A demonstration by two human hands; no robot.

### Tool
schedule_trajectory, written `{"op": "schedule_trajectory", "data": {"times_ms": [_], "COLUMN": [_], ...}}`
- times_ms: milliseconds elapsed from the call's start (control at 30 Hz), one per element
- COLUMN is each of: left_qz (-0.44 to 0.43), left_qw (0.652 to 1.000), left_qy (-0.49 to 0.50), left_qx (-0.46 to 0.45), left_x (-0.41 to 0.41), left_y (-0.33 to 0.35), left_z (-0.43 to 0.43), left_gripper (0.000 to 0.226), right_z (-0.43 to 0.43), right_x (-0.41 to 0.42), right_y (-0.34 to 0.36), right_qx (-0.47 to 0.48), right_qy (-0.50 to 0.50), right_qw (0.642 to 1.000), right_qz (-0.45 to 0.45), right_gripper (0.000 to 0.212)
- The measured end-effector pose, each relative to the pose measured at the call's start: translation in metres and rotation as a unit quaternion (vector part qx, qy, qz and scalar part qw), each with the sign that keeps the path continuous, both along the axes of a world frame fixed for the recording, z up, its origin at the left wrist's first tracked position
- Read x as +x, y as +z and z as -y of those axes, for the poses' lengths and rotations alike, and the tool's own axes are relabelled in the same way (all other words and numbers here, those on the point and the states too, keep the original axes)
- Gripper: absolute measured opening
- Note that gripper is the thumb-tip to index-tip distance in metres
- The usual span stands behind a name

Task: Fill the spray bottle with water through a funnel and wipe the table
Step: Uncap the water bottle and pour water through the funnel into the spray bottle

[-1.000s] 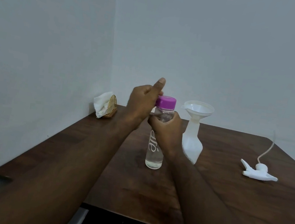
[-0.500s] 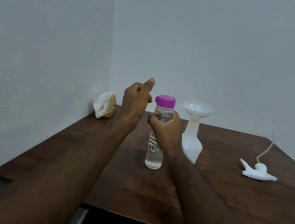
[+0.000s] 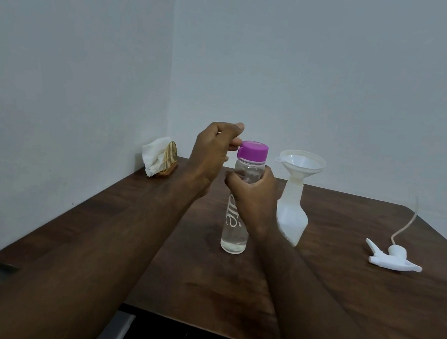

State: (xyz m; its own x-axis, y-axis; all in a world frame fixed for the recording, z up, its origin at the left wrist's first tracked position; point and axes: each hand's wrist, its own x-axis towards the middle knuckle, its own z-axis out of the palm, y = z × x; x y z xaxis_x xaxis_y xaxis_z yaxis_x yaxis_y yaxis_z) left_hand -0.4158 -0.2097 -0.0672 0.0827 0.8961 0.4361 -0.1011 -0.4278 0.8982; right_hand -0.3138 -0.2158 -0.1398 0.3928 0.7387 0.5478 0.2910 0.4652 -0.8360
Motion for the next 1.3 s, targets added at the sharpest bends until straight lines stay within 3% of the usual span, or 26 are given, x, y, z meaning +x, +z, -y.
{"op": "schedule_trajectory", "data": {"times_ms": [100,200,400,533,633,967,1100,1300], "left_qz": [-0.029,-0.033,0.020,-0.034,-0.064,-0.019,0.013,0.057], "left_qw": [0.996,0.995,1.000,0.995,0.991,0.999,1.000,0.980], "left_qy": [-0.081,-0.091,-0.008,-0.091,-0.116,-0.028,-0.004,-0.025], "left_qx": [-0.008,-0.003,0.021,-0.013,-0.006,0.027,-0.012,-0.188], "left_x": [0.002,0.003,-0.008,-0.007,-0.002,0.008,0.007,-0.006], "left_y": [-0.002,-0.002,-0.007,-0.006,-0.007,-0.005,0.000,-0.015], "left_z": [0.003,0.003,0.000,-0.002,-0.002,-0.007,-0.013,-0.031], "left_gripper": [0.043,0.053,0.031,0.052,0.053,0.050,0.042,0.043], "right_z": [0.001,0.003,0.003,0.003,0.004,0.006,0.006,0.008], "right_x": [-0.001,-0.003,-0.003,-0.002,-0.002,-0.004,-0.003,-0.001], "right_y": [0.000,-0.001,-0.001,-0.001,0.000,0.002,0.003,0.003], "right_qx": [0.001,0.000,-0.007,0.003,-0.006,-0.015,-0.021,-0.007], "right_qy": [0.007,0.004,-0.007,-0.005,0.000,0.008,0.003,-0.006], "right_qw": [1.000,1.000,1.000,1.000,1.000,1.000,1.000,1.000], "right_qz": [-0.008,-0.005,0.010,0.006,-0.003,-0.021,-0.017,-0.008], "right_gripper": [0.055,0.057,0.039,0.043,0.050,0.060,0.052,0.042]}}
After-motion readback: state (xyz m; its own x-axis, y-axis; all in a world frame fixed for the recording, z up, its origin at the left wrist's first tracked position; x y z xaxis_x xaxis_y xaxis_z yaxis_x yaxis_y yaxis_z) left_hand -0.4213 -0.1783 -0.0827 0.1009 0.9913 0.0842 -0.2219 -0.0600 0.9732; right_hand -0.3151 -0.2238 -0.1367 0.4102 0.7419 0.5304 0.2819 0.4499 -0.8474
